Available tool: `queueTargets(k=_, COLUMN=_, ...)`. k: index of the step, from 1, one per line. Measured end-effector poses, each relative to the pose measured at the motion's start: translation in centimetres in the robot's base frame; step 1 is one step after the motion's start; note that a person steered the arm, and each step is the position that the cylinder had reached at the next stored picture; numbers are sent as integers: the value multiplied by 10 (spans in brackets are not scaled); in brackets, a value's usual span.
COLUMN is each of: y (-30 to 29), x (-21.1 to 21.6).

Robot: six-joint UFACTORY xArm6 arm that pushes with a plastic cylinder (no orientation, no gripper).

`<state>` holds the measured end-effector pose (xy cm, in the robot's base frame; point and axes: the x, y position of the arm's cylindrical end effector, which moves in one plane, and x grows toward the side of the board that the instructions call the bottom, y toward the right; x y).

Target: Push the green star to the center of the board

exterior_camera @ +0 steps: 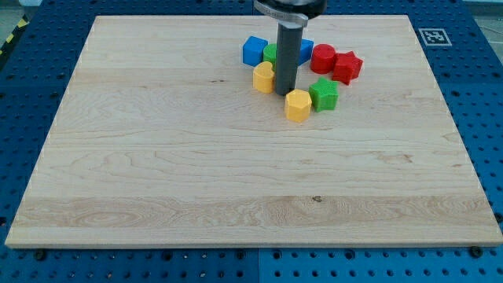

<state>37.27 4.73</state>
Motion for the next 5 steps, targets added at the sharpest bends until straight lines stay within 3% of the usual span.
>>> queueTargets(k=3, y=67, x=-14)
queueTargets(k=5, y=50, x=62)
